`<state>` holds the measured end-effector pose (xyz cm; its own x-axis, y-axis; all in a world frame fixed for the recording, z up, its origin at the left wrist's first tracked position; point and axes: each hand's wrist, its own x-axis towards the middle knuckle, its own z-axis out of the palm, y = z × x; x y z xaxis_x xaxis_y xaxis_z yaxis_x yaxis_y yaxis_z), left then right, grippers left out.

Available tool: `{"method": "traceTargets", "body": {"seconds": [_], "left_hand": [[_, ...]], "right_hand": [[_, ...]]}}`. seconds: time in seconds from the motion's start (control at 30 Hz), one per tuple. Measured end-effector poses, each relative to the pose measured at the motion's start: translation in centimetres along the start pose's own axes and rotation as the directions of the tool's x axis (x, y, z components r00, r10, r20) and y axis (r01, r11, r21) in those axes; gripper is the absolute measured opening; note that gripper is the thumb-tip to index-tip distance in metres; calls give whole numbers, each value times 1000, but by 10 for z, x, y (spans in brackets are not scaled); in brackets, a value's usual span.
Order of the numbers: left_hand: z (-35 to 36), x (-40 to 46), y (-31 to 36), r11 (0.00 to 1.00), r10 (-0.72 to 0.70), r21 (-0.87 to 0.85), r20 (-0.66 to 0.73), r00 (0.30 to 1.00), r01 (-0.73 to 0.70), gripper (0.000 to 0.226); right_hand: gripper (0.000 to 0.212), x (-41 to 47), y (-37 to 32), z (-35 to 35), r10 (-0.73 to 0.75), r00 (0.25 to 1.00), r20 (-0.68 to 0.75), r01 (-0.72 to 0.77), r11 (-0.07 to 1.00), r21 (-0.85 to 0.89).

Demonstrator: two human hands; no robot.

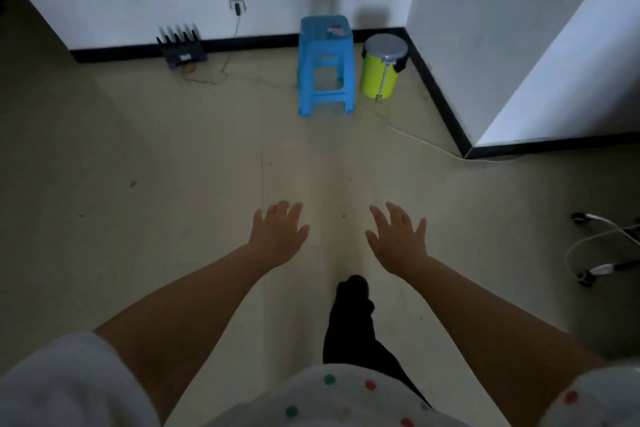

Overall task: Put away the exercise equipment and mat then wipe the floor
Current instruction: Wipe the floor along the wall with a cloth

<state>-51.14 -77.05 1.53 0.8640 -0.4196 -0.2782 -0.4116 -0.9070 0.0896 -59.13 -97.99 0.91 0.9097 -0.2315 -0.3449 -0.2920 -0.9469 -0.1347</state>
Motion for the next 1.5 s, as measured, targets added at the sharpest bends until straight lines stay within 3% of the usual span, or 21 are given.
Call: {"method": "traceTargets", "body": {"seconds": [0.37, 0.53, 1.0, 1.13, 1.33, 1.5], "left_hand": [[-88, 261, 12, 991, -113, -73, 11, 994, 113, 54], [-103, 386, 4, 994, -75, -69, 82, 994, 81, 54], [-229, 747, -67, 997, -16, -78, 55, 998, 20, 54], [-232, 839, -69, 997, -30, -70, 85, 996, 35, 54], [-231, 967, -67, 973, -169, -127, 167, 971, 191, 56], [-223, 1050, -63, 961, -176, -172, 216, 960, 215, 73]], "right_hand": [[53, 269, 51, -127, -63, 998, 24, 63, 998, -2], [53, 386, 59, -154, -70, 995, 74, 71, 997, -16], [46, 725, 64, -273, 24, 995, 94, -24, 1000, -2], [47, 829, 78, -291, -15, 991, 131, 19, 999, -31], [51, 988, 99, -326, -109, 970, 215, 121, 992, -44], [51, 1095, 107, -336, -201, 943, 267, 233, 968, -95]]}}
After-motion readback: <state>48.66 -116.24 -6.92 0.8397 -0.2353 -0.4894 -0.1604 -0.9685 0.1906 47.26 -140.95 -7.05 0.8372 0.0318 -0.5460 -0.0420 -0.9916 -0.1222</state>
